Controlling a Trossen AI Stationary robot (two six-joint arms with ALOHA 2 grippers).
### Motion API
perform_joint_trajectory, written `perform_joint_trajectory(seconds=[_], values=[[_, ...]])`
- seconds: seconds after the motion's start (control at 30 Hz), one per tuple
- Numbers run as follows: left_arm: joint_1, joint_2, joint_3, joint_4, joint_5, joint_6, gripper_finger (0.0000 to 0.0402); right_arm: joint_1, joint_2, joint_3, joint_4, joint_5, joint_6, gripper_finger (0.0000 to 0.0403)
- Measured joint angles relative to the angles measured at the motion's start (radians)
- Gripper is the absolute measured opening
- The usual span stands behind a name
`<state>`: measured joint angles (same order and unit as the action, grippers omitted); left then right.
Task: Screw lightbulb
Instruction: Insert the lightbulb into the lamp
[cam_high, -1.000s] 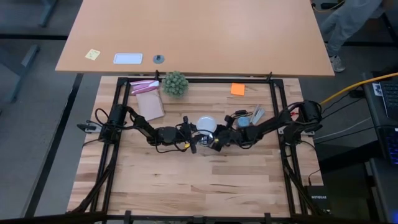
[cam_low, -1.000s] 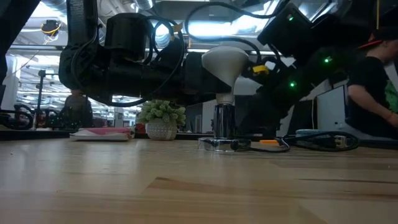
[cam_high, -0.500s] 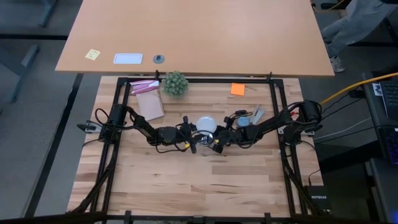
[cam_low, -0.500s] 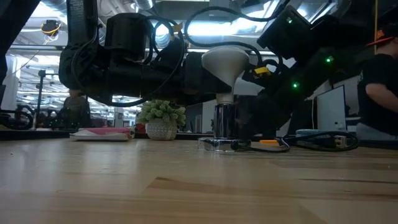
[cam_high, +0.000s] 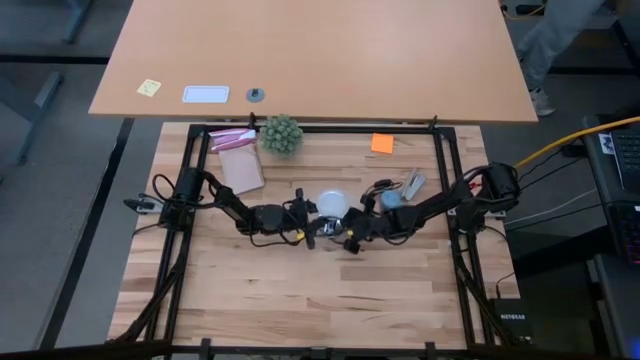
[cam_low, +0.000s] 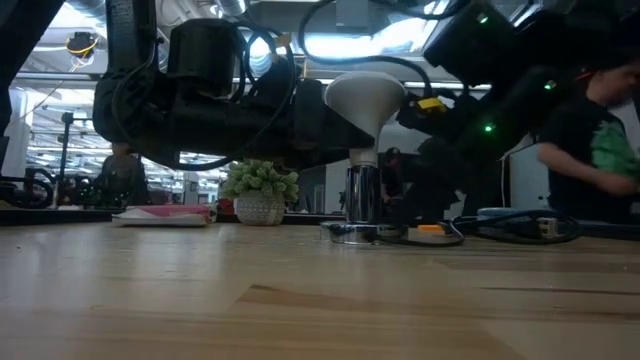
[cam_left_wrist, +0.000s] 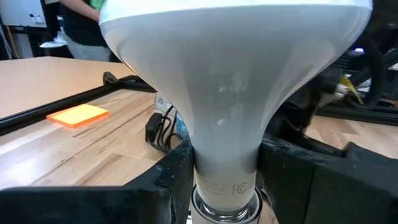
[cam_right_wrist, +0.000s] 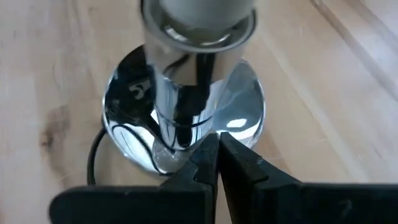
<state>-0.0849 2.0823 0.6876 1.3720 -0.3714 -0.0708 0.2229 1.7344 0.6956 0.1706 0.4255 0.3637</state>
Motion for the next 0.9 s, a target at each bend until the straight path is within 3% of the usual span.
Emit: perform_joint_trajectory(seconds=[0.13,0.27,0.43,0.7,0.9], values=[[0.0,0.0,0.001,0.0,-0.001,0.0,0.0143,0.04,0.001,-0.002,-0.013,0.09,-0.001,0.002],[0.001,0.0,0.0,0.0,-0.011,0.0,0.0143,0.047,-0.029,-0.004,-0.063,0.106,-0.001,0.002],[0.002,0.0,0.0,0.0,-0.018,0.0,0.0143,0.047,-0.128,-0.005,-0.208,0.134,0.001,0.002],[0.002,0.0,0.0,0.0,-0.017,0.0,0.0143,0.046,-0.308,-0.005,-0.467,0.279,0.011,0.002],[0.002,0.0,0.0,0.0,-0.017,0.001,0.0143,0.018,-0.358,-0.004,-0.662,0.352,0.095,0.002]])
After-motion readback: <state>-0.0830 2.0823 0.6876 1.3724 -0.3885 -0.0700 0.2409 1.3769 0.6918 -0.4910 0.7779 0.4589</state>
